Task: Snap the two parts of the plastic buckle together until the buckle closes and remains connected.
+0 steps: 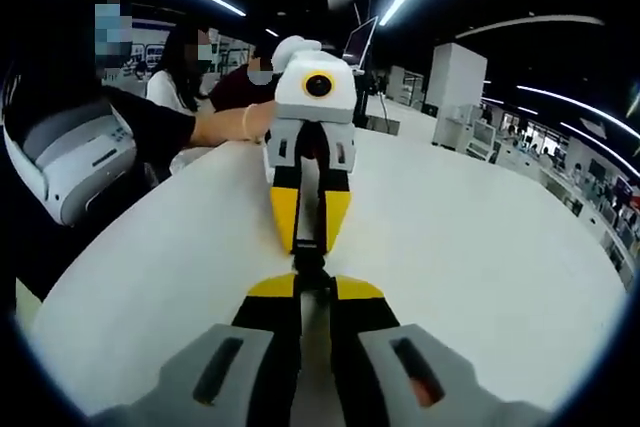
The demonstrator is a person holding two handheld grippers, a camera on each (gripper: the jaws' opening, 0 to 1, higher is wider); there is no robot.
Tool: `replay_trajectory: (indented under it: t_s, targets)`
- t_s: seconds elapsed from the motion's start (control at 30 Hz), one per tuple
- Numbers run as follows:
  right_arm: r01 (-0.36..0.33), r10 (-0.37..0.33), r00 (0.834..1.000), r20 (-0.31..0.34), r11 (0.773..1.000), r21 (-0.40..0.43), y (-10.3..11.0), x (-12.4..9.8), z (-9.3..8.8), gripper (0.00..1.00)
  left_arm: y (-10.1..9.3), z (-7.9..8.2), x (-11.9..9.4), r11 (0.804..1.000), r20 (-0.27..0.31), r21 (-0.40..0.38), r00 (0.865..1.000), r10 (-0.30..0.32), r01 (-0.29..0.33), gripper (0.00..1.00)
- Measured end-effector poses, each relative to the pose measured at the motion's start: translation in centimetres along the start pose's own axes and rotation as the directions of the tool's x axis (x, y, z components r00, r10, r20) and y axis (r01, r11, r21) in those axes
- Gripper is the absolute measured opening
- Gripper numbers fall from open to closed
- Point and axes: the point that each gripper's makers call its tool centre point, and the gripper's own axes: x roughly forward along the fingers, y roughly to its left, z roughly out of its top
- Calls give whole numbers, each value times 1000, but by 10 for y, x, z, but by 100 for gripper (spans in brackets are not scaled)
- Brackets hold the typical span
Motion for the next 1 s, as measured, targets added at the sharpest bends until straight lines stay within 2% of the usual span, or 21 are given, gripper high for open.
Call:
replay_trajectory:
  t_s: [1.0]
  targets:
    - [-39,40,999,-8,999,15,2,8,3,9,-2,0,-1,1000,-3,21,1000,0,0,10]
